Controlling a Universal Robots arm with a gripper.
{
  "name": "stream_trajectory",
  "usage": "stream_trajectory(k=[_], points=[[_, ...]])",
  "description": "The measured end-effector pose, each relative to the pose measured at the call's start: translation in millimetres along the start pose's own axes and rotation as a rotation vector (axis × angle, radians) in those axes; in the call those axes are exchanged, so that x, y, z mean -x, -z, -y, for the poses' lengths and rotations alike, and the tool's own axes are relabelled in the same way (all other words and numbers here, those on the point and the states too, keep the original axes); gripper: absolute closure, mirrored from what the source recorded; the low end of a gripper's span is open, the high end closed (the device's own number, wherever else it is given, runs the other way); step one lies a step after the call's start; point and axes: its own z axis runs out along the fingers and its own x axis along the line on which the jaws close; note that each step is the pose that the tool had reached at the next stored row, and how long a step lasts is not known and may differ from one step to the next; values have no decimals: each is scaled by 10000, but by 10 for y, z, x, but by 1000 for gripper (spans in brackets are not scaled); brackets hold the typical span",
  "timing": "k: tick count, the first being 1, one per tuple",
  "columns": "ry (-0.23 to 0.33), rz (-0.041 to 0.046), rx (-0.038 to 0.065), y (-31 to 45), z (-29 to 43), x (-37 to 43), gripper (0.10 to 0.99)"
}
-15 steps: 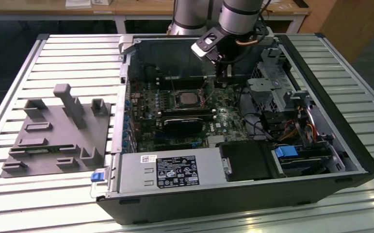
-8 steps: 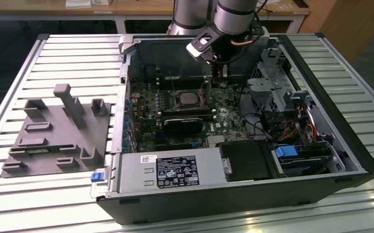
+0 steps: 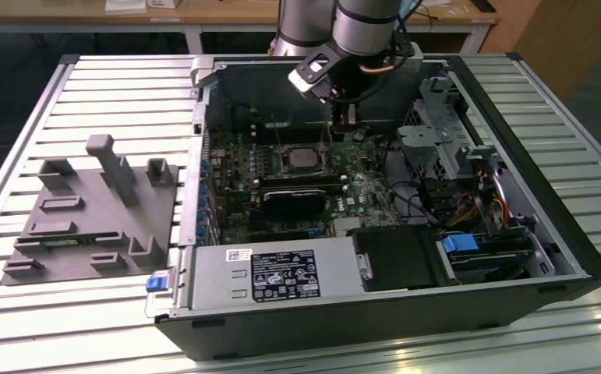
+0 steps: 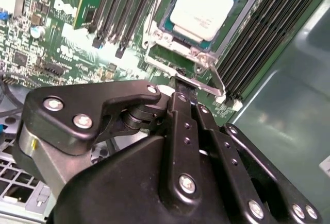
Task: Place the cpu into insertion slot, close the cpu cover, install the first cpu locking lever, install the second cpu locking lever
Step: 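Close the cpu cover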
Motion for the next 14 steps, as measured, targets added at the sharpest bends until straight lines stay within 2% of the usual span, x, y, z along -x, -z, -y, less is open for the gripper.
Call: stream_trajectory(k=[7,12,14], points=[[0,-2,33,-4,90,6,980],[0,-4,50,-5,119,8,980],[0,-10,128,-10,142,10,980]])
